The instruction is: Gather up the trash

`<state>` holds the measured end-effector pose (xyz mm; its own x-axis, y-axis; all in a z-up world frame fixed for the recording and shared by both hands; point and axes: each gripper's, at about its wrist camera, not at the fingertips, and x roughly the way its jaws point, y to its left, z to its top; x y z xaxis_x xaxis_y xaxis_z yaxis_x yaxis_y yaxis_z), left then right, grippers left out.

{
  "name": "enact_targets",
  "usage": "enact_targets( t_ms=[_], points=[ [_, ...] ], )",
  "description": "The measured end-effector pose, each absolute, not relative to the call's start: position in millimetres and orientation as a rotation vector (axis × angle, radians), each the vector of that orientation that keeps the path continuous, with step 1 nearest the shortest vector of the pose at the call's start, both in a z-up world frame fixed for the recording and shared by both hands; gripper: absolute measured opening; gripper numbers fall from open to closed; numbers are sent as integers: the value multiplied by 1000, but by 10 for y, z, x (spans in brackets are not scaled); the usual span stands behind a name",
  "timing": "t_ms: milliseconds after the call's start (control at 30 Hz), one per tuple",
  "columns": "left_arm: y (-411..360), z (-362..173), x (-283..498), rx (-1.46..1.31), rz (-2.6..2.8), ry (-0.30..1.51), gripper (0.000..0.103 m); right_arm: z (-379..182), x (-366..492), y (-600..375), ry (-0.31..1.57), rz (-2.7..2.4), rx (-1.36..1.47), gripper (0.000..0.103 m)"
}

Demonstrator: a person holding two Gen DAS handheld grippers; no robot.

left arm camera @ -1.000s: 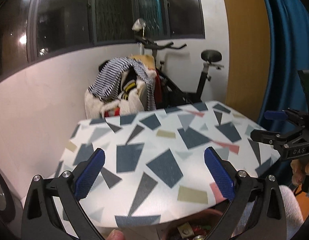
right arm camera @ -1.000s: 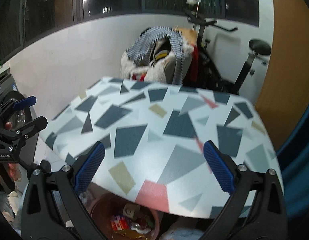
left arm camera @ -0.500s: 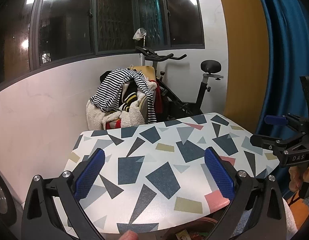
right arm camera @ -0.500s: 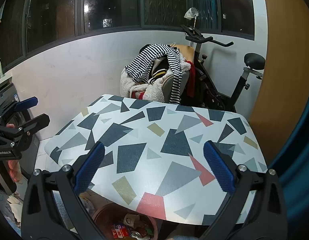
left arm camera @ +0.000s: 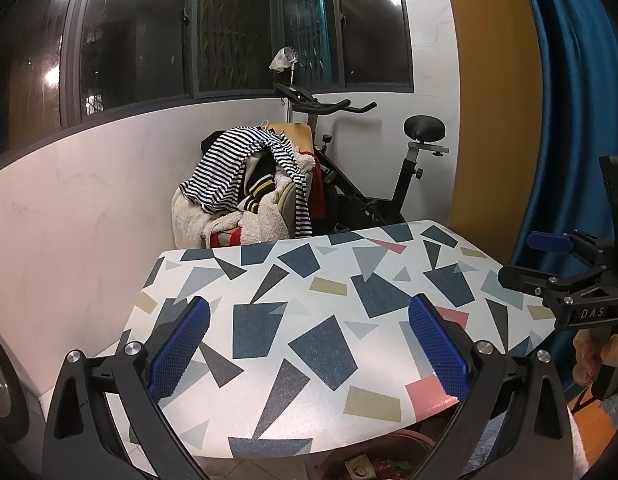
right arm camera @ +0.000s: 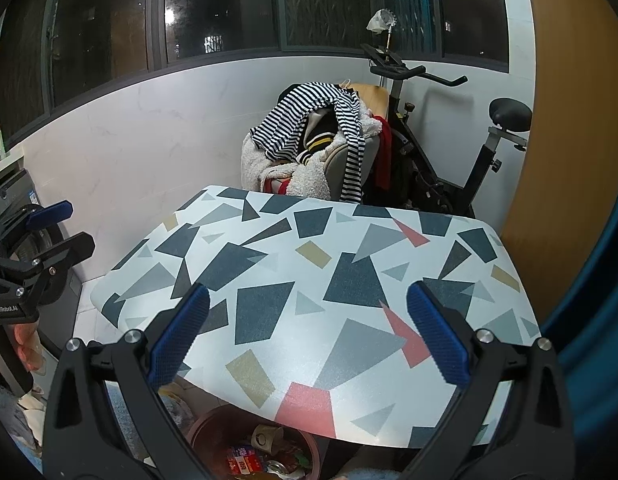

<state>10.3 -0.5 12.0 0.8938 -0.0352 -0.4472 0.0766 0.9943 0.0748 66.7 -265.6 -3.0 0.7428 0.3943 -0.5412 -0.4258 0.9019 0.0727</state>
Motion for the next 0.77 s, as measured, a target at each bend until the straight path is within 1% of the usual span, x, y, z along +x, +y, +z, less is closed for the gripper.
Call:
enact_targets(
  t_ms=[767],
  points=[
    [6, 34, 138, 97, -42, 475, 97, -16, 709, -2651, 582, 449, -54, 97]
  ],
)
